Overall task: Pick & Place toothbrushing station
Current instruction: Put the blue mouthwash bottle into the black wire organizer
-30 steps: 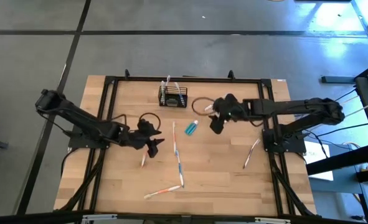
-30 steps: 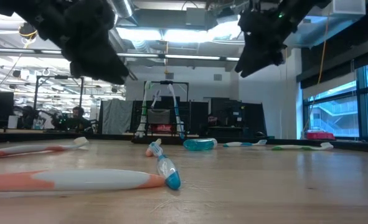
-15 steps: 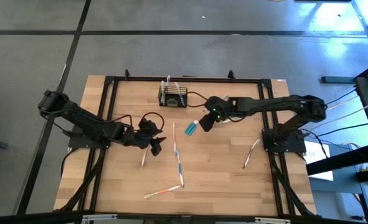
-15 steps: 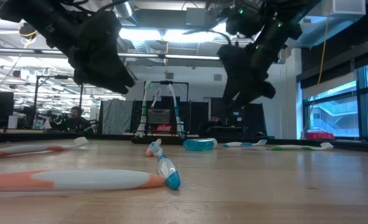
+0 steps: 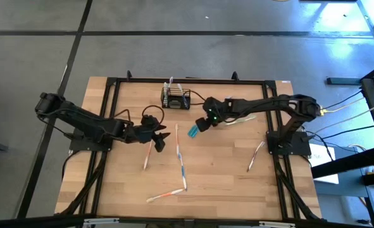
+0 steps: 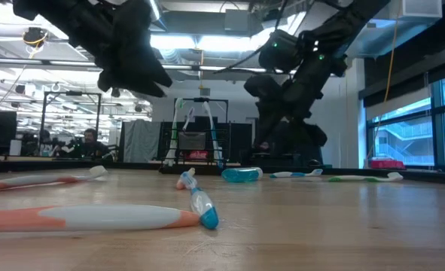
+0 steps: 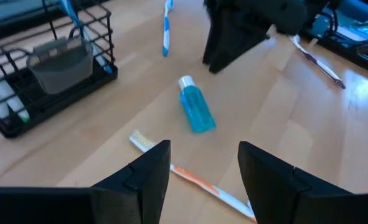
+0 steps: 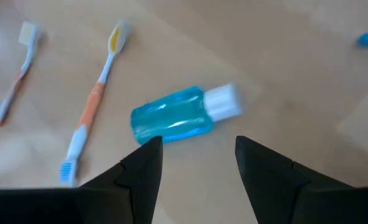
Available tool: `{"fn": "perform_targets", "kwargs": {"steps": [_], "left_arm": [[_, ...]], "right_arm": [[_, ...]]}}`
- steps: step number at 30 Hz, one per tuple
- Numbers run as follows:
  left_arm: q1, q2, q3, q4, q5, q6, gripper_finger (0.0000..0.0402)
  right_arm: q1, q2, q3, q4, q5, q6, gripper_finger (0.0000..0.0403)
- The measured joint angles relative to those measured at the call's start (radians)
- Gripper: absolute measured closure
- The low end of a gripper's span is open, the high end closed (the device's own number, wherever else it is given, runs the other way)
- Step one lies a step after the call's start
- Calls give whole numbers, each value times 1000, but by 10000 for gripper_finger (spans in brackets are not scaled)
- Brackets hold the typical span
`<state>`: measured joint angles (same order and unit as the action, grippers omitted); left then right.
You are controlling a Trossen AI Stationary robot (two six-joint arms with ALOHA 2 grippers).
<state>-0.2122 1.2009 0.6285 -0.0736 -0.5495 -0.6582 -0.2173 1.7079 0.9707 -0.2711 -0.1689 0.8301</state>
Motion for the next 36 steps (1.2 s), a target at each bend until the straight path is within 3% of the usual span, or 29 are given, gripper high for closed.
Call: {"fn": "perform_targets", "kwargs": {"steps": [11, 23, 32, 36], "left_arm": [[-5, -2, 0, -2, 24, 17, 217], [-5, -2, 0, -2, 28, 17, 217], [-5, -2, 0, -5, 27, 17, 217], [-5, -2, 0, -5, 27, 17, 217]], "right_arm": [[7, 8, 0, 49, -31, 88, 198], [119, 46, 1, 339, 99, -25, 199], [131, 173, 48, 342, 35, 2, 199], [136, 191, 113, 257, -9, -19, 199]]}}
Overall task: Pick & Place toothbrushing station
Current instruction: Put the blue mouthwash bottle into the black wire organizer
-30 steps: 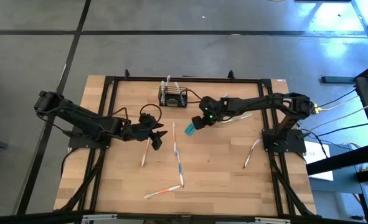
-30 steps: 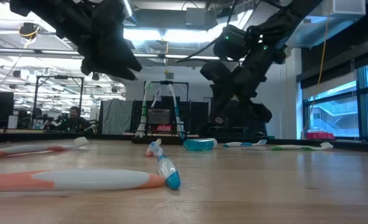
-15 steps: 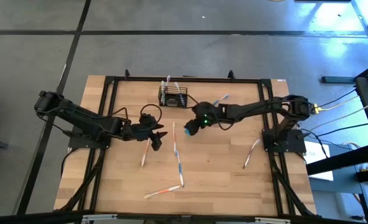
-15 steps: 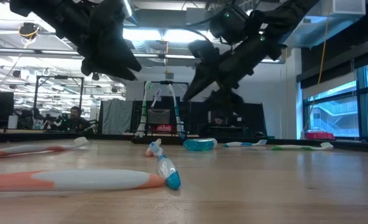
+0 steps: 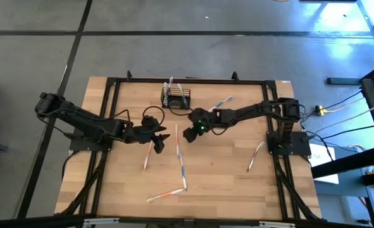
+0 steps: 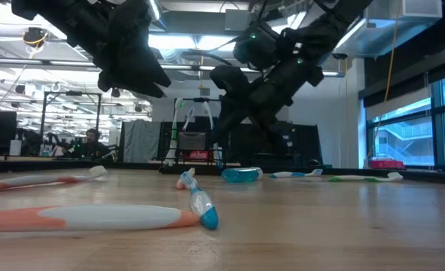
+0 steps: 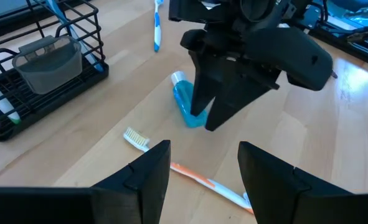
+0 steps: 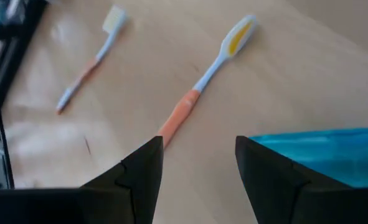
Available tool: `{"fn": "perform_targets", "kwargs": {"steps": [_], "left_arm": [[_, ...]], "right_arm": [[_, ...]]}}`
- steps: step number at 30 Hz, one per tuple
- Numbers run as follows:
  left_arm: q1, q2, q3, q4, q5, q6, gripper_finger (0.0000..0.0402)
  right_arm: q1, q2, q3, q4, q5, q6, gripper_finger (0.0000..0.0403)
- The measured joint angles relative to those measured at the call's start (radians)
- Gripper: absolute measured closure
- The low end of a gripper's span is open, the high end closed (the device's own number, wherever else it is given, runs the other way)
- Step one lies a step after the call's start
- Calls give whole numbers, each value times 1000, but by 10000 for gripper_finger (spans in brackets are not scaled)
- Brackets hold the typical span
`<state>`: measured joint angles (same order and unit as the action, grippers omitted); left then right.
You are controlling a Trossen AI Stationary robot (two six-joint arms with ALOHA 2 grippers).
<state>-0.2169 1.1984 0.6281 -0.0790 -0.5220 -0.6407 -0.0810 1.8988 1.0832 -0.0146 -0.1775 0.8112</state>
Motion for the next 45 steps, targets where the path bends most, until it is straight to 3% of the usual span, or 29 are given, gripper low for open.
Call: {"fn": "perform_targets", "kwargs": {"steps": [4, 16, 34, 41, 45], "left_arm": [[0, 0, 0, 0, 0, 0, 217], [0, 0, 0, 0, -1, 0, 217], [0, 0, 0, -1, -2, 0, 217], [0, 0, 0, -2, -8, 11, 217], [0, 0, 0, -2, -9, 26, 217]], "right_arm": [[18, 2, 33, -106, 29, -22, 199], [26, 5, 36, -178, 108, -56, 199], [30, -30, 34, -292, 5, -122, 203], [-29, -139, 34, -335, 19, -378, 220], [-71, -162, 35, -339, 89, -726, 227]]}}
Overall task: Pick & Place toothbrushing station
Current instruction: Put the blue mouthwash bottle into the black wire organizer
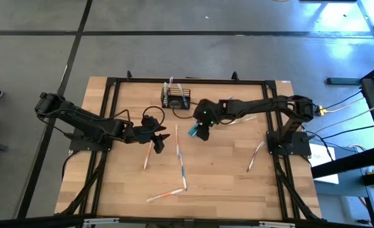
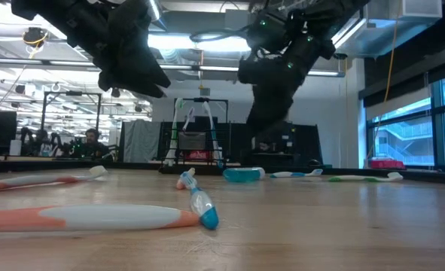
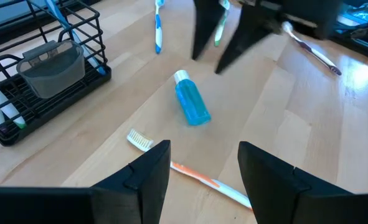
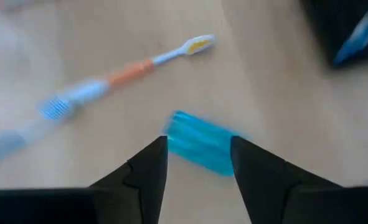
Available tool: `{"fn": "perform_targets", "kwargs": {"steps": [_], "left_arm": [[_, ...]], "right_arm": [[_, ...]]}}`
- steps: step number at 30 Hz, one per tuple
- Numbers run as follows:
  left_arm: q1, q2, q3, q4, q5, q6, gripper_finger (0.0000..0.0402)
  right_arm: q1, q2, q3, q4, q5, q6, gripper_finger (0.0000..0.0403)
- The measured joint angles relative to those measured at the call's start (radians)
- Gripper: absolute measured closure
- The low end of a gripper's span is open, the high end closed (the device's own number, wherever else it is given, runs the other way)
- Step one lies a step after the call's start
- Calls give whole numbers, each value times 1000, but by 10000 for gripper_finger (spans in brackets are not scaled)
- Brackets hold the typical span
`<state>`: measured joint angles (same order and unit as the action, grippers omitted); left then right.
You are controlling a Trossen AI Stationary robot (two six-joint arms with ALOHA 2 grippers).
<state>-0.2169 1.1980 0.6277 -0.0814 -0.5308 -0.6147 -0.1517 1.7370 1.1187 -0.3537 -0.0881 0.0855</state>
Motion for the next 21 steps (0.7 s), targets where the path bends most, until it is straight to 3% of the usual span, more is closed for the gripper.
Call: {"fn": "perform_targets", "kwargs": {"steps": [4, 8, 21], "left_arm": [[0, 0, 0, 0, 0, 0, 217], [0, 0, 0, 0, 0, 0, 217], [0, 0, 0, -1, -3, 0, 217]], "right_arm": [[-22, 4, 0, -1, 43, -416, 226], [-30, 6, 0, -5, 113, -615, 223], [0, 81, 0, -67, 147, -838, 223]]}}
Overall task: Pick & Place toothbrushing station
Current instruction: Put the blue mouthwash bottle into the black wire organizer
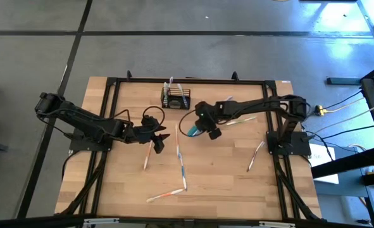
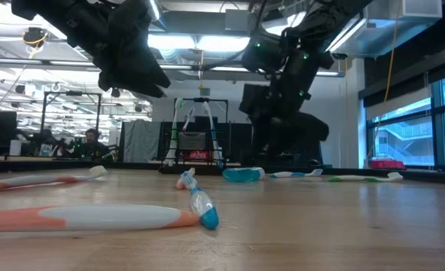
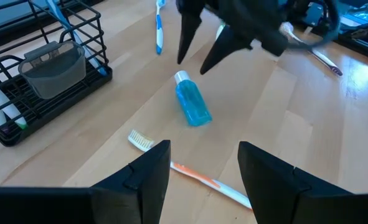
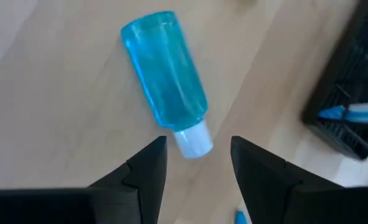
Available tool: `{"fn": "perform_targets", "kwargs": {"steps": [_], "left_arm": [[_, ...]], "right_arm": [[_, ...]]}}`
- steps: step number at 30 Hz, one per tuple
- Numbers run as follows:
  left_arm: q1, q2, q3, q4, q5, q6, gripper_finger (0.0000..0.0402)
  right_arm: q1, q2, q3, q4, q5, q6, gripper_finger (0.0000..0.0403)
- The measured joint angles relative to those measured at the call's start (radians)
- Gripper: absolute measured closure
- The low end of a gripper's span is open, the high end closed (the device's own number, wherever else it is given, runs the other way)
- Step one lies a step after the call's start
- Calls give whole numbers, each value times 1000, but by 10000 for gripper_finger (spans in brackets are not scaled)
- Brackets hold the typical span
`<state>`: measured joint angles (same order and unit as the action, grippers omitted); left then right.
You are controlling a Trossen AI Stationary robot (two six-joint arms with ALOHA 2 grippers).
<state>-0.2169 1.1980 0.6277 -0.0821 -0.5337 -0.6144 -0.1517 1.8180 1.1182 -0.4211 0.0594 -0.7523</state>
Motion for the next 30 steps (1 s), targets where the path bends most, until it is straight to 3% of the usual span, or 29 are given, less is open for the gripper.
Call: {"fn": "perform_targets", "kwargs": {"steps": [3, 20, 30], "left_arm": [[0, 0, 0, -1, 0, 0, 217], [1, 0, 0, -2, -24, 0, 217], [1, 0, 0, -5, -24, 0, 217]], "right_arm": [[17, 9, 0, 9, 44, -39, 223], [4, 81, 0, 62, 34, -14, 223], [-12, 104, 4, 35, -24, 174, 224]]}}
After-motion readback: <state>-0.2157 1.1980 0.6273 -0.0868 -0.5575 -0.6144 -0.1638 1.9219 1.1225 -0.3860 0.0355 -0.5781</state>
